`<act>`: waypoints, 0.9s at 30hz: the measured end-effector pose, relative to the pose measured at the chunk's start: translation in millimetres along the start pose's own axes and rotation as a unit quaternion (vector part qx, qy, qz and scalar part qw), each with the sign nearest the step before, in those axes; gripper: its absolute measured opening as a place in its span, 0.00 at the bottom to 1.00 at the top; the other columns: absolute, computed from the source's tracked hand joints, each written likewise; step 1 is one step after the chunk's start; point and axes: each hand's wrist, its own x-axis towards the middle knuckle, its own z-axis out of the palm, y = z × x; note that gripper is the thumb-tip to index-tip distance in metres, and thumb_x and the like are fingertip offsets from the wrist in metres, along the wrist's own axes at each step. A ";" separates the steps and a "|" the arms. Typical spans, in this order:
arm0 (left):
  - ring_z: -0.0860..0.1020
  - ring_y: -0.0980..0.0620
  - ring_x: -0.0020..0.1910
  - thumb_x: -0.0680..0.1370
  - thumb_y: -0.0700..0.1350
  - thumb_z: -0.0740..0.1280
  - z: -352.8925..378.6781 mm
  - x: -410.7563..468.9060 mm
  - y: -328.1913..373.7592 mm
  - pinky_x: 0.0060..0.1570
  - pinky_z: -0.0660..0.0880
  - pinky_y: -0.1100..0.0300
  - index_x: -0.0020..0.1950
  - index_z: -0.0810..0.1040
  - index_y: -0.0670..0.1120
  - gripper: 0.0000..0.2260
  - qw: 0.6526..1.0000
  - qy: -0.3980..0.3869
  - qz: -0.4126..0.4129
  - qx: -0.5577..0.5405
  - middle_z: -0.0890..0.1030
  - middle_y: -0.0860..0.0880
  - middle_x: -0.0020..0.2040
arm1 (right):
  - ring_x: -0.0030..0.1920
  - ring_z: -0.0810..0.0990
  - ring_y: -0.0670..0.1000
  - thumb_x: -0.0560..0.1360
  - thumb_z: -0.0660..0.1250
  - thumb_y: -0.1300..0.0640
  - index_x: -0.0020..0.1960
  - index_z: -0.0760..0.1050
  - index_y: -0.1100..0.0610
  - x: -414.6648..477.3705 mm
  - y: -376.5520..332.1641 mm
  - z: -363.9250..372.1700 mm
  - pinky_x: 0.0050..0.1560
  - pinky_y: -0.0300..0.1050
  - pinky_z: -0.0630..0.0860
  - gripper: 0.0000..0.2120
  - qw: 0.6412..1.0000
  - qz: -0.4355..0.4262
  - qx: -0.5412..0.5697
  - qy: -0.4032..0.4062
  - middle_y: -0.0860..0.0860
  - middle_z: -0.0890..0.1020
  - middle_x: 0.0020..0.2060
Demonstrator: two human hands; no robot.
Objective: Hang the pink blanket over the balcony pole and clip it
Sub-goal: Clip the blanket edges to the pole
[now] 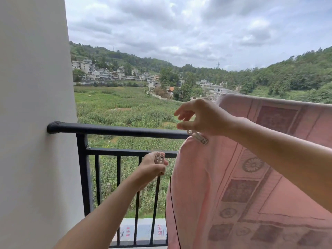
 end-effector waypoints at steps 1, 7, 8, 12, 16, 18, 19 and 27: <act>0.77 0.50 0.44 0.73 0.29 0.65 -1.4 -7.6 -6.3 0.42 0.75 0.61 0.61 0.71 0.40 0.18 1.000 0.000 -0.004 -0.002 0.78 0.42 0.50 | 0.42 0.83 0.44 0.71 0.74 0.54 0.57 0.79 0.57 -11.6 -1.3 10.6 0.48 0.40 0.81 0.16 0.999 -0.008 0.021 0.028 0.50 0.84 0.46; 0.79 0.49 0.44 0.77 0.40 0.66 7.9 -47.2 -40.4 0.45 0.78 0.57 0.62 0.72 0.52 0.15 0.997 -0.041 -0.042 0.052 0.80 0.44 0.45 | 0.36 0.81 0.42 0.71 0.72 0.50 0.44 0.83 0.51 -79.5 15.5 97.4 0.40 0.46 0.80 0.06 0.989 0.047 0.138 0.015 0.43 0.83 0.36; 0.79 0.51 0.44 0.77 0.39 0.65 11.3 -50.8 -46.6 0.45 0.78 0.57 0.61 0.72 0.50 0.14 0.995 -0.042 -0.045 0.075 0.80 0.44 0.45 | 0.36 0.81 0.42 0.71 0.72 0.49 0.44 0.84 0.50 -88.7 19.6 111.1 0.40 0.46 0.80 0.06 0.987 0.064 0.150 0.002 0.42 0.84 0.36; 0.81 0.51 0.43 0.76 0.32 0.65 32.1 -61.1 -69.9 0.47 0.80 0.55 0.53 0.75 0.37 0.06 0.991 -0.059 -0.061 0.108 0.81 0.41 0.48 | 0.39 0.81 0.41 0.69 0.71 0.42 0.46 0.83 0.48 -122.8 32.3 153.2 0.43 0.46 0.80 0.11 0.971 0.105 0.206 -0.052 0.41 0.83 0.37; 0.82 0.51 0.40 0.77 0.37 0.66 61.2 -70.2 -87.6 0.42 0.81 0.55 0.52 0.74 0.35 0.07 0.980 -0.120 -0.085 0.130 0.80 0.40 0.44 | 0.39 0.80 0.42 0.69 0.72 0.42 0.47 0.83 0.47 -153.5 40.5 176.8 0.42 0.44 0.79 0.12 0.964 0.100 0.232 -0.087 0.41 0.82 0.38; 0.82 0.48 0.39 0.77 0.37 0.66 74.8 -72.3 -99.8 0.39 0.80 0.54 0.53 0.71 0.33 0.09 0.975 -0.149 -0.095 0.133 0.79 0.38 0.43 | 0.38 0.79 0.44 0.68 0.73 0.42 0.46 0.83 0.47 -166.8 46.2 184.5 0.40 0.45 0.78 0.11 0.961 0.095 0.243 -0.089 0.41 0.81 0.37; 0.82 0.47 0.40 0.77 0.37 0.67 80.5 -72.5 -105.9 0.38 0.81 0.55 0.53 0.71 0.33 0.10 0.973 -0.159 -0.096 0.136 0.79 0.38 0.43 | 0.38 0.79 0.45 0.68 0.73 0.43 0.46 0.83 0.47 -173.0 49.8 187.5 0.40 0.46 0.78 0.11 0.960 0.093 0.248 -0.090 0.42 0.81 0.36; 0.77 0.50 0.50 0.66 0.51 0.78 91.2 -62.2 -167.3 0.39 0.73 0.59 0.50 0.76 0.46 0.19 0.962 0.094 -0.219 0.135 0.77 0.46 0.54 | 0.43 0.77 0.42 0.72 0.70 0.46 0.43 0.80 0.45 -209.9 96.6 182.8 0.43 0.45 0.74 0.03 0.973 0.121 0.187 -0.055 0.39 0.76 0.42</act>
